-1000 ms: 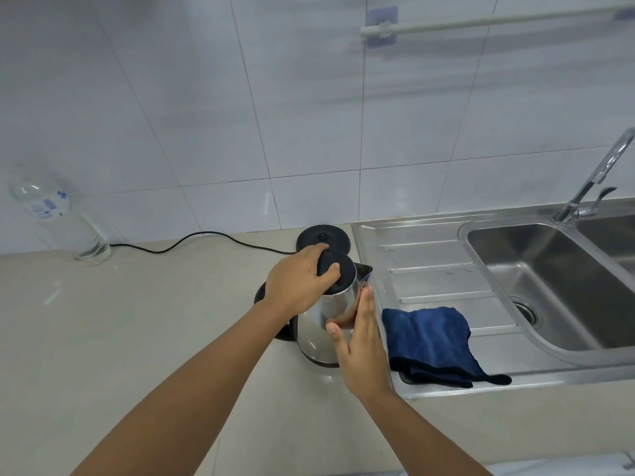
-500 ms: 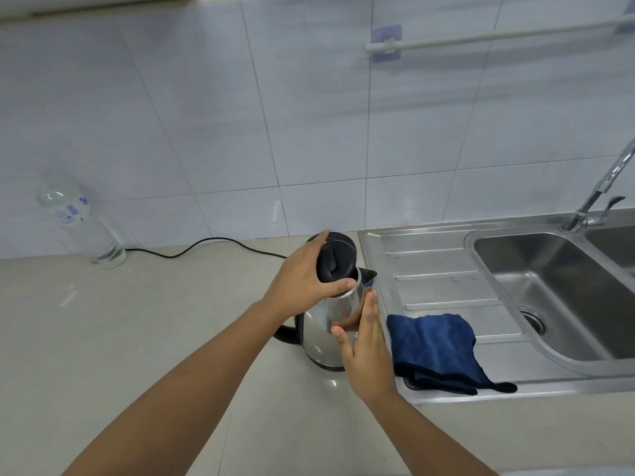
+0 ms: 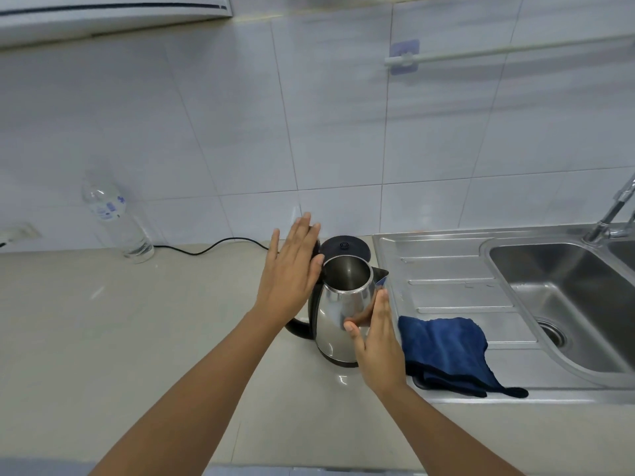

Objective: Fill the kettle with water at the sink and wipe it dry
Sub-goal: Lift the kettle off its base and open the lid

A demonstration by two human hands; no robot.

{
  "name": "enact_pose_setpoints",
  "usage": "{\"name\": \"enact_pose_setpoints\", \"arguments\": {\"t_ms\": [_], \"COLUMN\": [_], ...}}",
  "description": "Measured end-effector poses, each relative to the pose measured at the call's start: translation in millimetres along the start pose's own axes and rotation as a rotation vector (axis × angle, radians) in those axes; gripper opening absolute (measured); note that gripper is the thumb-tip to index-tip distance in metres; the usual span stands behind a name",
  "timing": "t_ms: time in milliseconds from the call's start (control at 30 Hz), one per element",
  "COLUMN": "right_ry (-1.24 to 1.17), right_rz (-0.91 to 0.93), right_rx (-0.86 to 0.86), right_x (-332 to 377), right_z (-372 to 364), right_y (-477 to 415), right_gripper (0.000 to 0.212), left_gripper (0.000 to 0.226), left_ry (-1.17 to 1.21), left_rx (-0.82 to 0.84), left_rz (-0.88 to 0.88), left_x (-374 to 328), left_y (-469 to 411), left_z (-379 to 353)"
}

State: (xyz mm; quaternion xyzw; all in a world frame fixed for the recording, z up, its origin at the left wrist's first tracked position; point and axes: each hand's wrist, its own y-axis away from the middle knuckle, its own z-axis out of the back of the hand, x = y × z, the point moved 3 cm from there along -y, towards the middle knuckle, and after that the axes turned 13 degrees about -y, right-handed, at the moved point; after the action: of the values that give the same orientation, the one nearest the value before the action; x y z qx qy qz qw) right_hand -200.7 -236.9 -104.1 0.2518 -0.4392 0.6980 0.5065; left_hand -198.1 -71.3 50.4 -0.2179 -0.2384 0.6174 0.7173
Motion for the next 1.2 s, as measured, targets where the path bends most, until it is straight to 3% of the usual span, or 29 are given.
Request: {"name": "enact_pose_setpoints", "arguments": {"t_ms": [400, 667, 833, 933, 1033, 1200], "right_ry": [-0.039, -0.027, -0.053, -0.239, -0.428, -0.57], "right_rz": [-0.018, -0.086, -0.143, -0.216, -0.326, -0.443], "right_rx": [-0.007, 0.006, 0.026, 0.036, 0.02, 0.01], "right_x": [3.0, 11.8, 16.1, 16.0, 10.0, -0.8], "right_z": [2.2, 6.9, 5.4, 6.5, 6.9, -2.3], "right_y": [1.0, 4.8, 5.1, 5.3, 6.0, 4.0], "right_gripper": [0.084, 0.085, 0.086, 0.083, 0.089, 0.103], "left_gripper": [0.069, 0.07, 0.076, 0.062, 0.036, 0.03], "left_ry": [0.101, 0.393, 0.562, 0.776, 0.83, 0.861], "left_rx": [0.012, -0.043, 0.086, 0.135, 0.188, 0.245], "left_rz": [0.32, 0.438, 0.492, 0.467, 0.507, 0.601], "left_x": [30.3, 21.2, 22.4, 29.5, 36.8, 43.6], "left_y": [55.1, 70.6, 86.0, 77.8, 73.8, 69.0], "left_z": [-16.0, -33.3, -60.6, -68.2, -79.4, -98.6]}}
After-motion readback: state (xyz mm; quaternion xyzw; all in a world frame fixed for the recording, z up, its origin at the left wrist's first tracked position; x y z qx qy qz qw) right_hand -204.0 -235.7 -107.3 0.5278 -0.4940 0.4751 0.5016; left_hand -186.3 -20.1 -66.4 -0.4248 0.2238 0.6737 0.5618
